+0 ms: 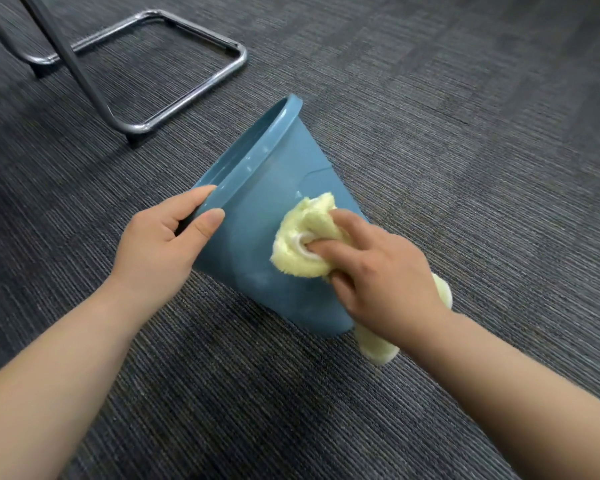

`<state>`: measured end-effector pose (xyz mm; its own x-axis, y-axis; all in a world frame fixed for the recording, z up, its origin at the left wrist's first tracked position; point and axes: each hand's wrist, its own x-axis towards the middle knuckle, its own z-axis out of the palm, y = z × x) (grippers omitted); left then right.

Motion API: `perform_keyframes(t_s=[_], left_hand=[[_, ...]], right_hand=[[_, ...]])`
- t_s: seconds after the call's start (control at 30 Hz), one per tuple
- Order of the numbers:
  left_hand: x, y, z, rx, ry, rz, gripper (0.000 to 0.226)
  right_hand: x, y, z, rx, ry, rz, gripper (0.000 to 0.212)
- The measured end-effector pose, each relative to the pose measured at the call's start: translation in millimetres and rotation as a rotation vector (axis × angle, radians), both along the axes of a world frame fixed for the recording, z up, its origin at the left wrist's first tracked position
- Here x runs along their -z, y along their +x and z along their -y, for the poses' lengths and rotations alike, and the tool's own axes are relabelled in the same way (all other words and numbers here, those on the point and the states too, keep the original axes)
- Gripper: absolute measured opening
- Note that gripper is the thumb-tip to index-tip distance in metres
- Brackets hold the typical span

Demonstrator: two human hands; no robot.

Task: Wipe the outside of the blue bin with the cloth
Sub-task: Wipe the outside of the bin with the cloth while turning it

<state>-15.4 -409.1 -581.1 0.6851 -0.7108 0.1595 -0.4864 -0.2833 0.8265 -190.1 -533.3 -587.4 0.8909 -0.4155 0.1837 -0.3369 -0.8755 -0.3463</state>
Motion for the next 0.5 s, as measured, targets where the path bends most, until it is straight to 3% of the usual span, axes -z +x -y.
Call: perform_keyframes(t_s=[0.17,0.5], left_hand=[[1.2,1.8,-2.4,-0.026,-0.003,-0.026,0.03],[-0.3,2.8,-0.7,-0.03,-0.002,-0.028,0.03]], right_hand=[[12.6,-3.0,9.7,0.187,0.067,0.006,0.028],[22.8,-10.9,-12.8,-0.082,-0.077,-0.037,0.03]])
